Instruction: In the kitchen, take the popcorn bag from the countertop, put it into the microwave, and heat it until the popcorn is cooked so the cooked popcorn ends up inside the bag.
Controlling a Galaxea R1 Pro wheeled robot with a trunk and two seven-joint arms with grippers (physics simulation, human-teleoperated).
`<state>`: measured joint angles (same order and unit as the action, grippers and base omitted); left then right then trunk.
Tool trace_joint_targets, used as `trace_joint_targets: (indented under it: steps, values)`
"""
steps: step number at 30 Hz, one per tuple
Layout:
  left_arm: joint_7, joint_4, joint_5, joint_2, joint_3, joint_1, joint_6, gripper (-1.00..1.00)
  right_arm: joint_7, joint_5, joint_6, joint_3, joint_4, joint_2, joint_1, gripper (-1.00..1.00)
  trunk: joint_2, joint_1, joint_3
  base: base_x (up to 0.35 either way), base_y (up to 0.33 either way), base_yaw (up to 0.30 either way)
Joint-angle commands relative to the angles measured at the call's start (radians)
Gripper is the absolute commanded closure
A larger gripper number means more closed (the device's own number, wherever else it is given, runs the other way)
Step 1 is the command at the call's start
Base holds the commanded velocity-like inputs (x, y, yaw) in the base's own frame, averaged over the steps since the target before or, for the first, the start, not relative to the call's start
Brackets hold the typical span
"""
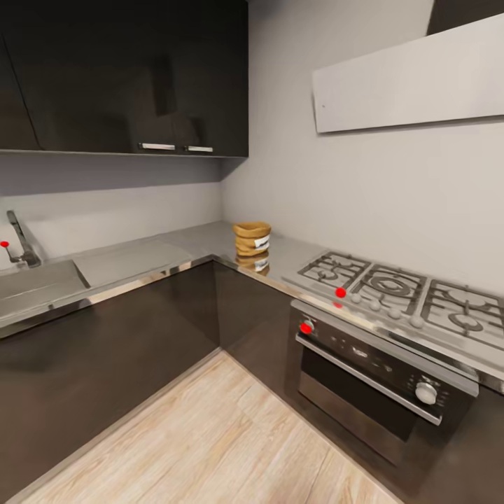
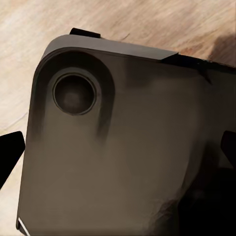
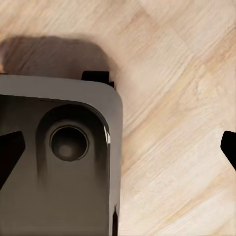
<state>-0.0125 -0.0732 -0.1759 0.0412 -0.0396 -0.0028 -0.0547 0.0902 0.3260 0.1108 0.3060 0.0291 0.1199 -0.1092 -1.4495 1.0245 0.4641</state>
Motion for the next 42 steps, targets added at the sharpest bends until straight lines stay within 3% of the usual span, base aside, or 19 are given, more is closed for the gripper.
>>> trace_joint_targets:
  steps: [1, 42]
  values:
    - [-0.001, 0.000, -0.005, 0.000, -0.003, 0.000, -0.002, -1.00, 0.002, 0.007, 0.006, 0.008, 0.003, 0.001, -0.001, -1.00, 0.000, 0.000, 0.001, 0.245, 0.214, 0.000]
    - [-0.001, 0.003, -0.005, 0.000, -0.002, 0.000, 0.004, -1.00, 0.002, 0.007, 0.007, 0.008, 0.003, 0.001, -0.001, -1.00, 0.000, 0.000, 0.001, 0.268, 0.195, 0.000]
